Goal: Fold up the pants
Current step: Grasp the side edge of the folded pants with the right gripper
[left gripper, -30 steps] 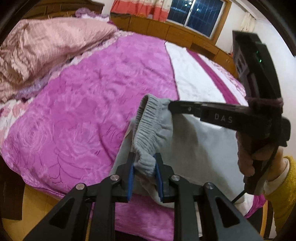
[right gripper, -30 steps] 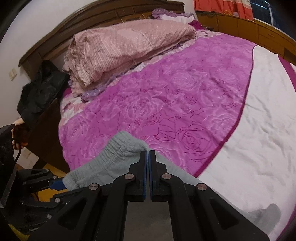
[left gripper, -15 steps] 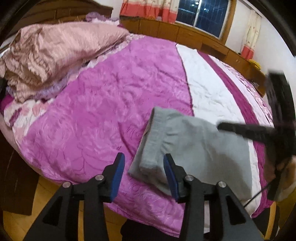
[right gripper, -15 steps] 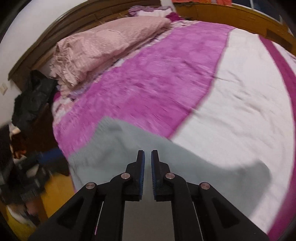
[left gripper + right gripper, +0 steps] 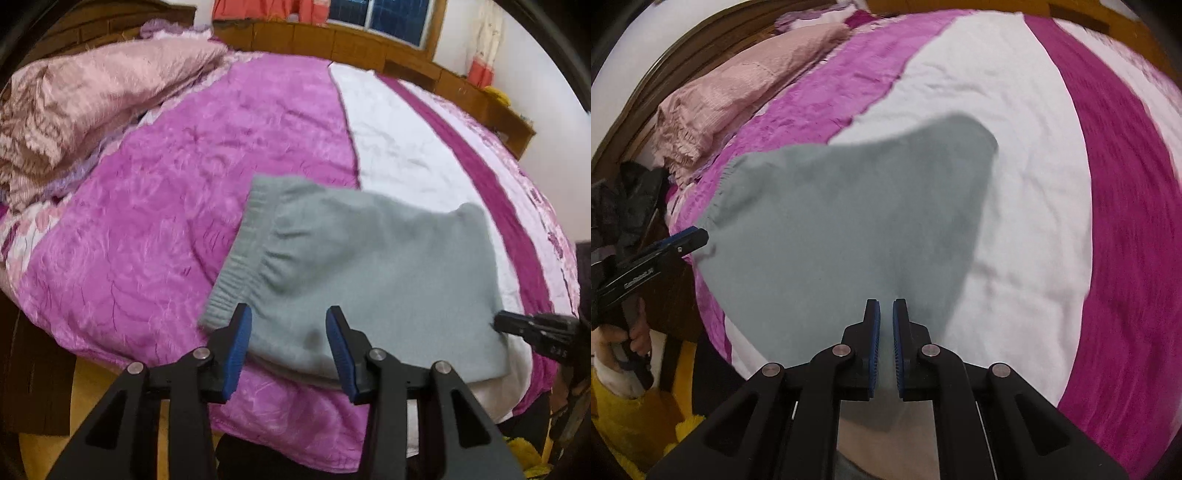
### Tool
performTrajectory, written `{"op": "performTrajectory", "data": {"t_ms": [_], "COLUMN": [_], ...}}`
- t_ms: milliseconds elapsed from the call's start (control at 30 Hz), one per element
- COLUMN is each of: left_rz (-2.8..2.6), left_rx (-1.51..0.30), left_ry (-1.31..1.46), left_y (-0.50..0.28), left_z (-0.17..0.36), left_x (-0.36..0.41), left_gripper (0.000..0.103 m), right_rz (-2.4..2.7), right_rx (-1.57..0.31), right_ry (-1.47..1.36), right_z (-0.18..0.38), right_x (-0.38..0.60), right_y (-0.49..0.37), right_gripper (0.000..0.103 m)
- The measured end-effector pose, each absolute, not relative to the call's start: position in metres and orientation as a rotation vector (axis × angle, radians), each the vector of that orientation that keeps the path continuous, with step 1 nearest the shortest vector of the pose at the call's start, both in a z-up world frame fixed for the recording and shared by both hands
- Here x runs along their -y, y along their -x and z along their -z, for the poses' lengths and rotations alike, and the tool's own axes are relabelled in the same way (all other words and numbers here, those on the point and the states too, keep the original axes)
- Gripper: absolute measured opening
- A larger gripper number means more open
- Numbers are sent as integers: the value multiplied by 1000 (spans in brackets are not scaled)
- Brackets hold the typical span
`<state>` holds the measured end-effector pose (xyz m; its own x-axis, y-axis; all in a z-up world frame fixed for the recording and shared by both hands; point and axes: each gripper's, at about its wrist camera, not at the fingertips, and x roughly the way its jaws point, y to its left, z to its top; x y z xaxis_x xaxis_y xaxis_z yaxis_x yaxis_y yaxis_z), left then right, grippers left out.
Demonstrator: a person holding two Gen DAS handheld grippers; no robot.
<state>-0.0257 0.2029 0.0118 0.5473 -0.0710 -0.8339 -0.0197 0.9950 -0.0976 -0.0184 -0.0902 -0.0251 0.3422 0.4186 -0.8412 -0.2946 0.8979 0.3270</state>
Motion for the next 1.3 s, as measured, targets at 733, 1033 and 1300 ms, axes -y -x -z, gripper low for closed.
{"op": "performTrajectory", "data": {"t_ms": [733,1033,1300], "left_rz": [47,41,44], "left_rx": [-1011,-1044,-975], "left_ry": [89,107,88], "left_y": [24,21,29], "left_z": [-14,8,-24], "left_x": [-187,-193,-188], "left_gripper": [39,39,39], "right_rz": [-359,-396,-408], "right_rx": [-1115,-1106,-1111], "right_ry": [-427,-516,-515], "right_z": [58,67,67], "right_x": [119,123,112], "right_y": [17,14,16], "right_gripper": [30,33,34]}}
